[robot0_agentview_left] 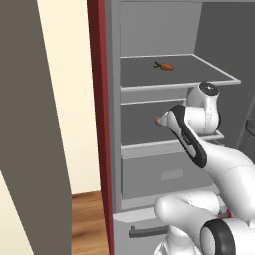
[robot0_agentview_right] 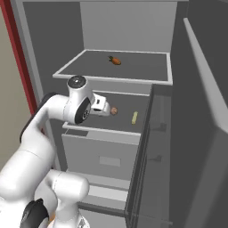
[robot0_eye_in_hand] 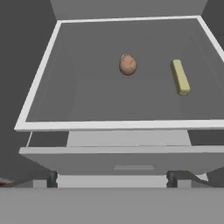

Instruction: Pick the egg and butter from the fridge and place them by the bowl for mixing.

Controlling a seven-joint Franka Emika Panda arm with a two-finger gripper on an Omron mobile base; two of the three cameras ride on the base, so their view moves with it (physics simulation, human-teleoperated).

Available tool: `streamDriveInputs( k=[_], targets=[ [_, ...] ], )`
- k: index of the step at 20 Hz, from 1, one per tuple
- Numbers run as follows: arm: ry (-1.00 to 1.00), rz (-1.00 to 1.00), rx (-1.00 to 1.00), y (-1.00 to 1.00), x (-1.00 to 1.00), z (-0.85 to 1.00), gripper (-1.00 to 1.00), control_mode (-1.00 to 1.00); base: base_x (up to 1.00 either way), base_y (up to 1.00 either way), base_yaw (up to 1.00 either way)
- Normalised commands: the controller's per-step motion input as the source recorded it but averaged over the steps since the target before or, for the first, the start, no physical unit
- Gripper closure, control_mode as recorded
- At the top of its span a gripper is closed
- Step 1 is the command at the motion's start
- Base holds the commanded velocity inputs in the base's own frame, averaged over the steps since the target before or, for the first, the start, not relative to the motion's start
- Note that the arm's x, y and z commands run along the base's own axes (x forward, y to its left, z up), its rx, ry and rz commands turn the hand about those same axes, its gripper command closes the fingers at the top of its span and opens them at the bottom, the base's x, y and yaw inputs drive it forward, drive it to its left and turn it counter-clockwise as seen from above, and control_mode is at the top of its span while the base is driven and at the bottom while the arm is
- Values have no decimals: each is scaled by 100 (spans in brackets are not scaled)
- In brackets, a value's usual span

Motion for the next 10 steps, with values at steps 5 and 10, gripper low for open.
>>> streamDriveInputs(
  k=[5, 10],
  targets=[
    [0, -2, 0, -2, 44, -8, -100, -100, 0, 0, 0],
    [-1, 0, 0, -4, 32, -6, -100, -100, 0, 0, 0]
  ],
)
